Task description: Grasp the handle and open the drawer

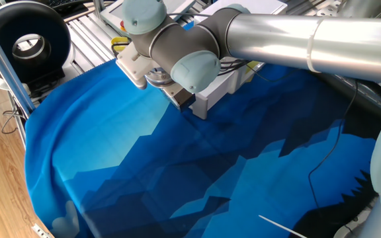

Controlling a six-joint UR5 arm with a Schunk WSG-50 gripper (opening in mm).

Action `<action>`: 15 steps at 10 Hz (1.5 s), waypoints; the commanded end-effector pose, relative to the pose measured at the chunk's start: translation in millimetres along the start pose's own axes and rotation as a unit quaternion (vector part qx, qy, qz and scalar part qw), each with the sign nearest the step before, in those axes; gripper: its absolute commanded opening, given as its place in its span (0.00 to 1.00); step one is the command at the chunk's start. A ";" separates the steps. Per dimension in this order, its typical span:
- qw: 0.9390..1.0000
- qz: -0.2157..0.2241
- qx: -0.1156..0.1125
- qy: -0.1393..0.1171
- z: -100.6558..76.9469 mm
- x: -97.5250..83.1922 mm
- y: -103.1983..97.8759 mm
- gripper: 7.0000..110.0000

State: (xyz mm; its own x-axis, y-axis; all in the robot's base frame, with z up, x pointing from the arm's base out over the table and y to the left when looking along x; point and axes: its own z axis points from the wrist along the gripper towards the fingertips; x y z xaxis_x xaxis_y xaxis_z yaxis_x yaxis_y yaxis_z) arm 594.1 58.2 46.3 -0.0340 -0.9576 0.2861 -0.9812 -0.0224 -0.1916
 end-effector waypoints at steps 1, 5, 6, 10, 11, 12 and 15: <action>1.000 0.007 -0.002 -0.003 -1.2 -4.7 0.6 0.00; 1.000 0.010 -0.001 -0.003 -3.5 -8.7 2.1 0.00; 1.000 0.010 0.000 -0.002 -3.2 -8.4 1.7 0.00; 1.000 0.016 -0.003 -0.003 -3.8 -13.8 4.1 0.00; 1.000 0.020 -0.003 -0.006 -2.6 -17.3 5.1 0.00; 1.000 0.021 -0.003 -0.006 -2.5 -18.2 5.3 0.00; 1.000 0.022 -0.004 -0.006 -4.6 -20.6 6.7 0.00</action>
State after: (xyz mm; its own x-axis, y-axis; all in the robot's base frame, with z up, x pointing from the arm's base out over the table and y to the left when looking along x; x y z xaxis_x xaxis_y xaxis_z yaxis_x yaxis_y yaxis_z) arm 589.0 75.2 43.9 -0.0631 -0.9582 0.2790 -0.9802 0.0070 -0.1976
